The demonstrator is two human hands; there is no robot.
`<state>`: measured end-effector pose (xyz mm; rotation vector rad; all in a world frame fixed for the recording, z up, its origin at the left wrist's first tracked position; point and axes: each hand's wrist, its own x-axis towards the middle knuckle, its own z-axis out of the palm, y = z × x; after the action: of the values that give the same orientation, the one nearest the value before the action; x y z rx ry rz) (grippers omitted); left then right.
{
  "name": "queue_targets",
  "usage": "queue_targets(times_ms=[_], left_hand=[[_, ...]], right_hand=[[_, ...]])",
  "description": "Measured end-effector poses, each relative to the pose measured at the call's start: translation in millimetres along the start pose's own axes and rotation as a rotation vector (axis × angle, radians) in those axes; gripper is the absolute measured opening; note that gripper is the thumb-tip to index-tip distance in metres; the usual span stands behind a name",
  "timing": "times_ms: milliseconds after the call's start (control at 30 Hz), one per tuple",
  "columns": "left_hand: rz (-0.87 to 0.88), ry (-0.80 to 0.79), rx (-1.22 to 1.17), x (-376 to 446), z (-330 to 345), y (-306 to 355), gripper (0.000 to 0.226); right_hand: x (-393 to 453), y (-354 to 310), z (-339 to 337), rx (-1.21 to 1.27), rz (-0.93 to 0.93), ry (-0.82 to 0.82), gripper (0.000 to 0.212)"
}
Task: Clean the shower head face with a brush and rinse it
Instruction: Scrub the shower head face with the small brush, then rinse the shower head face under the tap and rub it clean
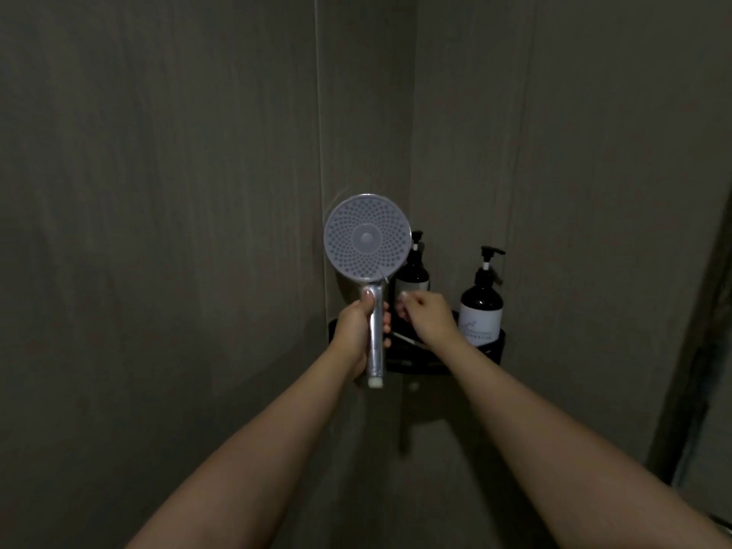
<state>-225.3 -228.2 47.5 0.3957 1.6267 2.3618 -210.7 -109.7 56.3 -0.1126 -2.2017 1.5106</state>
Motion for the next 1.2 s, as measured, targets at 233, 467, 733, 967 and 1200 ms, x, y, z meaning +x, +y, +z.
queue_targets(times_ms=[233,467,733,967,1200], left_hand=[[-0.008,-0.004,-0.006,-61,31,-42,0.03],[-0.103,-0.022,-0.086,-134,51,-93,0.021],[-0.254,-0.062,-0.083,-188,55,-146,0.026],[-0.354,-0.1,-0.049,-210,35,-196,0.022],[-0.387,-0.088,-0.099,-227,13,-266,0.022]], right_hand=[[-80,-7,-20,0.332,0.091,-0.216,0.027],[-161,30,-45,0.327,0.207,-0.123,0.025],[-227,73,-54,0.235,0.35,-0.102,0.023],[-268,111,-39,0.25,0.461,-0.011,0.025],[-301,178,-21,0.238,0.471,0.005,0.024]])
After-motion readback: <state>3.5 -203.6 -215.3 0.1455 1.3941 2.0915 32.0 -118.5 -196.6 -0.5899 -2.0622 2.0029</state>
